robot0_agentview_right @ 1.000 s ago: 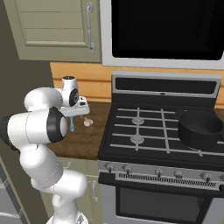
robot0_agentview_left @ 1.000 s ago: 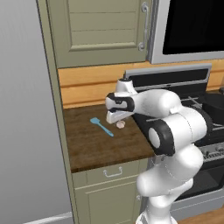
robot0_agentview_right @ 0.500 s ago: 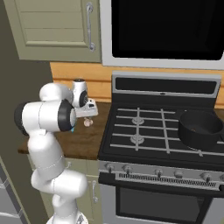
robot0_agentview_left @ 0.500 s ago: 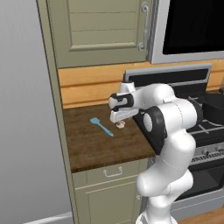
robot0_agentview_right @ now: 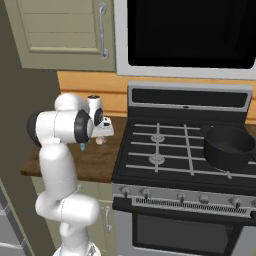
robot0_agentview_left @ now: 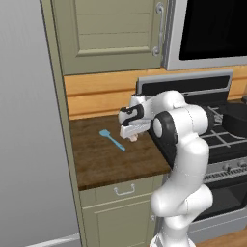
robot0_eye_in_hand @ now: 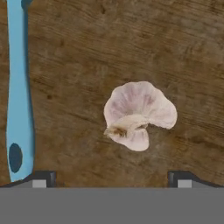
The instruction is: Put the sweet potato and garlic in the pot. Retrieve the spatula and lightly stir the vegetables in the pot.
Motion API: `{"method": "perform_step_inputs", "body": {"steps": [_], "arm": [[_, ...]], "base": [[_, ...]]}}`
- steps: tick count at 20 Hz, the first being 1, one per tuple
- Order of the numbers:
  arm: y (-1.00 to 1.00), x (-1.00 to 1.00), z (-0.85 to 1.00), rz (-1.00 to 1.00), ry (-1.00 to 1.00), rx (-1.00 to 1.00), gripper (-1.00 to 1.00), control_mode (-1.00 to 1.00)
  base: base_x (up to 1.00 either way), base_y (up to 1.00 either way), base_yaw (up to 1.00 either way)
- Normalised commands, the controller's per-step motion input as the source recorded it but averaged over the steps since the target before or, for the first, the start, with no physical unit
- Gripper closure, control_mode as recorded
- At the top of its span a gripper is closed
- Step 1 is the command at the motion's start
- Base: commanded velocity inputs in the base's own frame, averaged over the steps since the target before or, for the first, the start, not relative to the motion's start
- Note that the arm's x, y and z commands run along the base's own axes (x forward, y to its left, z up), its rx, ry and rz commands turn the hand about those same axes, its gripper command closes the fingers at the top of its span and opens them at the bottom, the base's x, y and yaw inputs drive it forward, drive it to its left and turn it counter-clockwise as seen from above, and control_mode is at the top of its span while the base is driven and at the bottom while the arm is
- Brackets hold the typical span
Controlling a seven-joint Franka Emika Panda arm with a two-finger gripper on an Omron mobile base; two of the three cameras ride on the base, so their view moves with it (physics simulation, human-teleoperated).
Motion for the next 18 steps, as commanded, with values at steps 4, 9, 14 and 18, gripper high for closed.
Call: {"method": "perform_step_inputs", "body": {"steps": [4,9,14,18], "arm": [[0.00,0.29,-0.25,-0.01,0.01,0.00,-1.00,-1.00],[0.00,0.30,-0.22,-0.01,0.03,0.00,-1.00,-1.00],[0.00,0.28,-0.22,0.00,0.03,0.00,-1.00,-1.00],[0.00,0.25,-0.19,-0.01,0.02,0.00,1.00,-1.00]], "base": [[0.00,0.00,0.00],[0.00,0.00,0.00],[0.00,0.00,0.00],[0.00,0.00,0.00]]}}
